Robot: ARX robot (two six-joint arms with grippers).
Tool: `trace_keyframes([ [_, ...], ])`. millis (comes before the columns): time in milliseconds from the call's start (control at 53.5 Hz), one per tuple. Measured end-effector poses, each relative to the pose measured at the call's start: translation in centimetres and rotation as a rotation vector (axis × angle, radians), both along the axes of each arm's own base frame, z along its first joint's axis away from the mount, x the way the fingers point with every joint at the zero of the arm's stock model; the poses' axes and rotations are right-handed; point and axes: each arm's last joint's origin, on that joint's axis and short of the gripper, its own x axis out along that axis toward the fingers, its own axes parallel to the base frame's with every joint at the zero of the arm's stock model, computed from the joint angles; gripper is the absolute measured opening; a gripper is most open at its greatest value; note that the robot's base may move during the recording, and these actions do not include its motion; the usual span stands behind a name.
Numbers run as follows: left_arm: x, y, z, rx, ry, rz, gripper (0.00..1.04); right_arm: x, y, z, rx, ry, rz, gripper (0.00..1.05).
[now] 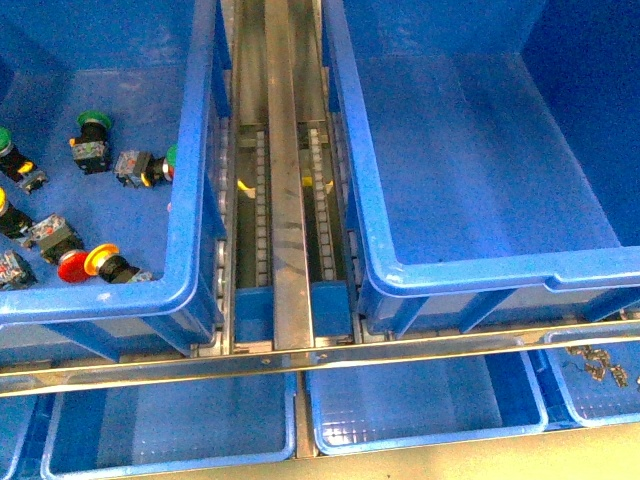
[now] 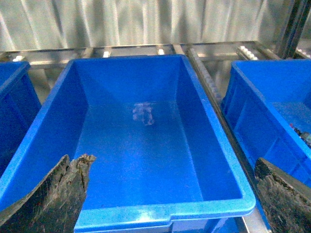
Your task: Pick red and yellow buttons and place in box
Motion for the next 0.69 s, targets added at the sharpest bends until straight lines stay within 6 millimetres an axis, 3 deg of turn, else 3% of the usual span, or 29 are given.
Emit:
trace_keyframes([
  [56,1.2,0.7,1.0,-0.088,0.159,0.059,0.97,0.0,0.0,0.0,0.000,0.000,0.003,0.99],
  [187,5.2,2.3,3.6,-0.157,0.189,0.150,0.97,0.0,0.0,0.0,0.000,0.000,0.002,0.99],
  [280,8.3,3.5,4.2,-0.180,0.203,0.176,0.97,0.0,0.0,0.0,0.000,0.000,0.003,0.99],
  [430,13.0,5.0,2.9,-0.184,0.286,0.222,0.97,0.0,0.0,0.0,0.000,0.000,0.003,0.99],
  [542,16.8,5.5,0.4,-0.163,0.362,0.231,0.97,0.0,0.0,0.0,0.000,0.000,0.003,0.99],
  [691,19.5,5.7,-1.0,-0.150,0.404,0.238,0.97,0.0,0.0,0.0,0.000,0.000,0.003,0.99],
])
